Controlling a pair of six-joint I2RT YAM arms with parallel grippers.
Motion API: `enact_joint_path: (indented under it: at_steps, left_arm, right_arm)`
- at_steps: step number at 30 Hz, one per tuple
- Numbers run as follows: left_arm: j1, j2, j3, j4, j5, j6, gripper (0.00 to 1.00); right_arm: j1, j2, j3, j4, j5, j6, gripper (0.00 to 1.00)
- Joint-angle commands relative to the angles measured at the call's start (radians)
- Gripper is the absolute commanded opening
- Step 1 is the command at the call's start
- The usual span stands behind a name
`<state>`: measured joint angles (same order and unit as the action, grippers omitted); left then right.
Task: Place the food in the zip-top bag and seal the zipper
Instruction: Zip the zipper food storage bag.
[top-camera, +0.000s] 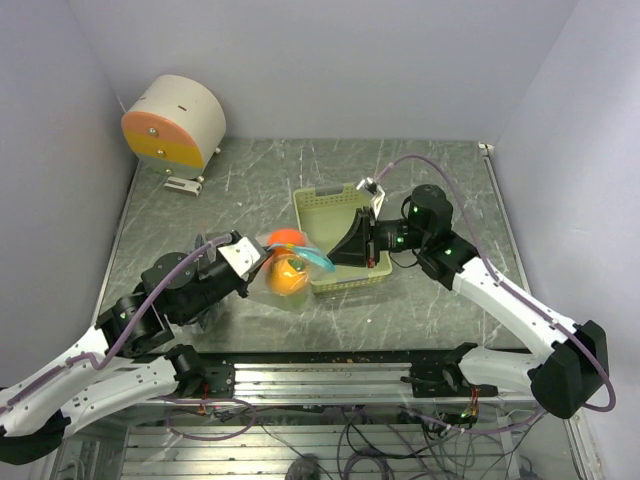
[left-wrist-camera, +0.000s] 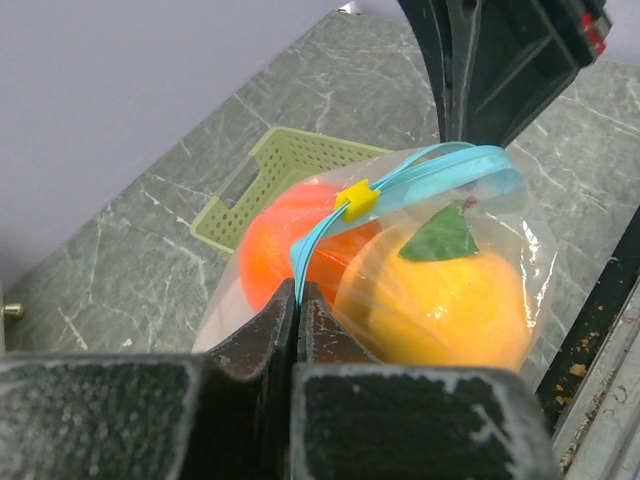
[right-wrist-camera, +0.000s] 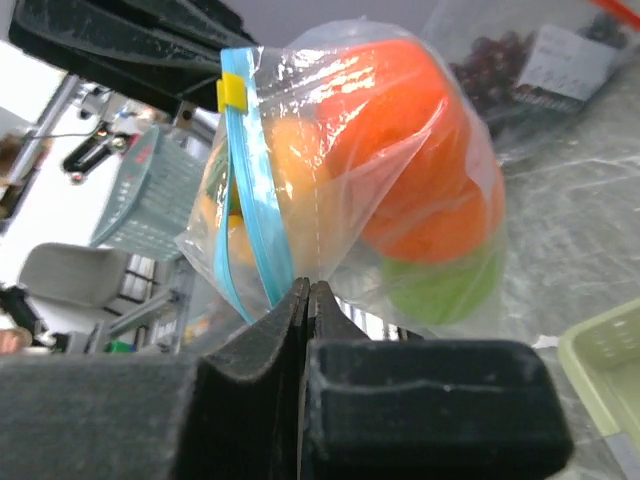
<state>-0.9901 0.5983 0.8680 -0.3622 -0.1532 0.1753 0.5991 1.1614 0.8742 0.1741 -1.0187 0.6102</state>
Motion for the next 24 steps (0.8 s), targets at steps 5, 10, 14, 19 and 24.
enact_joint_path:
  at_steps: [5, 10, 14, 19, 24]
  left_arm:
    - [0.004, 0.018, 0.0, -0.04, -0.113, 0.017, 0.07]
    - [0.004, 0.055, 0.004, -0.102, -0.157, 0.017, 0.07]
    - [0.003, 0.037, 0.022, -0.078, -0.139, -0.013, 0.07]
    - [0.004, -0.035, 0.011, 0.027, -0.135, -0.022, 0.07]
    - [0.004, -0.058, 0.006, 0.056, -0.109, -0.019, 0.07]
  right_arm:
    - [0.0, -0.021, 0.358, -0.477, 0.368, -0.218, 0.0]
    - [-0.002, 0.025, 0.52, -0.603, 0.488, -0.281, 0.0]
    - [-0.001, 0.063, 0.494, -0.595, 0.448, -0.283, 0.0]
    - [-0.004, 0.026, 0.323, -0.516, 0.357, -0.292, 0.72]
    - [-0.007, -0.135, 0.08, -0.235, 0.298, -0.194, 1.0]
